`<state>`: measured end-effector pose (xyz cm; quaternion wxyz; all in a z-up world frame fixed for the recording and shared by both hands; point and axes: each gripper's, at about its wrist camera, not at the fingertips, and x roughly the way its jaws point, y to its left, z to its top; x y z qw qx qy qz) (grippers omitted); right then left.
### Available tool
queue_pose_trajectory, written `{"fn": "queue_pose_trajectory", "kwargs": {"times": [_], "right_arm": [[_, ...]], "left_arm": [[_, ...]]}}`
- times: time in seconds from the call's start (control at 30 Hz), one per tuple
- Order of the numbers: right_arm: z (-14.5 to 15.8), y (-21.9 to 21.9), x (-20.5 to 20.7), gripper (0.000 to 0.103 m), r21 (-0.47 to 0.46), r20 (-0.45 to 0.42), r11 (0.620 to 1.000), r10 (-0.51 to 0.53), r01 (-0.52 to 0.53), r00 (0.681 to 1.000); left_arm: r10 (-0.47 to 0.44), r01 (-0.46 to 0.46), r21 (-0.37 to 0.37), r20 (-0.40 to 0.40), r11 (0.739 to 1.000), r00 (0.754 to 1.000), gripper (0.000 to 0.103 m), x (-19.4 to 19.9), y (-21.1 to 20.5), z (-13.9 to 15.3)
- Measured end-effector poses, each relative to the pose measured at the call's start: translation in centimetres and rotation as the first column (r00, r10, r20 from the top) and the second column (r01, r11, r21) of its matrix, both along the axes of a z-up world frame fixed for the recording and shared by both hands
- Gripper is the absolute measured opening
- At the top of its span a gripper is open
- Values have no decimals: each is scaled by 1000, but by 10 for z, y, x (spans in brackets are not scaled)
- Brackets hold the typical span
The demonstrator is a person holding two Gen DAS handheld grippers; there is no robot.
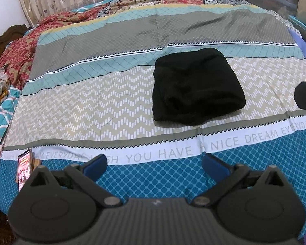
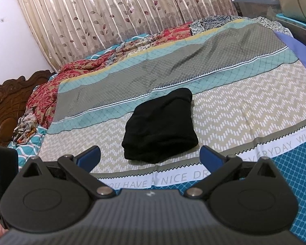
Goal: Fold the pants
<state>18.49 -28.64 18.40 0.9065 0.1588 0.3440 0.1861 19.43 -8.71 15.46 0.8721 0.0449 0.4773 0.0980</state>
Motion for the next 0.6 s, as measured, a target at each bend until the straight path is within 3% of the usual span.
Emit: {"fn": "queue_pose_trajectory", "kwargs": {"times": [0.6], "right_arm": [[-10,-1,5,103,-8,-28,1000,-12,12,1000]], "left_arm": [[0,-1,-18,-47,1000,999,103,8,-1,-15]]}}
